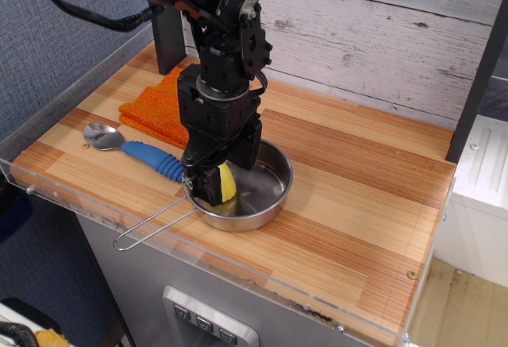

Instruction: Place the yellow lemon inside the pot

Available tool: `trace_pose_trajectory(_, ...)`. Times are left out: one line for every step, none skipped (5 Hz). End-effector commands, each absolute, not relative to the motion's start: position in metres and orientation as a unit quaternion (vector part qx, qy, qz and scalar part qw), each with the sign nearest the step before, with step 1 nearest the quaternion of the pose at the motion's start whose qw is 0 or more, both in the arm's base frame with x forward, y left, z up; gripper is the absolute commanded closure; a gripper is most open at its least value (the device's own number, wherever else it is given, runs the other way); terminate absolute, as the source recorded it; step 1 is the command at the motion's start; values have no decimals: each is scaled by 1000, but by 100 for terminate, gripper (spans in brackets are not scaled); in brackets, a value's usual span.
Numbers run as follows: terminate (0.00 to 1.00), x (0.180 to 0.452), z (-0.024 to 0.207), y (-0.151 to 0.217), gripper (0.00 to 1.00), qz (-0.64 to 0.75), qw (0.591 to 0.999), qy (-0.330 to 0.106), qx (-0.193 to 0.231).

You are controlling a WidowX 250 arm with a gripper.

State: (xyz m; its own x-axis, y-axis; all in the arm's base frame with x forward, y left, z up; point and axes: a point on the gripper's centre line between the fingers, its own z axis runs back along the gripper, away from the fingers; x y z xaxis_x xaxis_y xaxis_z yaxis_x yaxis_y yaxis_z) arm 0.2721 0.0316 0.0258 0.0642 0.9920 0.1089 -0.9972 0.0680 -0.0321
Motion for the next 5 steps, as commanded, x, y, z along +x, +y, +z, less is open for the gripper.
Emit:
trace_pose_trajectory(0,273,45,36,0,685,726,-66,17)
trace_pose_trajectory(0,278,77,33,0,670,738,-76,22)
trace_pose_trajectory(0,286,100,26,0,654,751,-92,21)
trace_pose_trajectory(0,294,126,17,0,636,765,-105,-7)
trace_pose_trajectory(100,296,143,9,0,627,770,-116,-13)
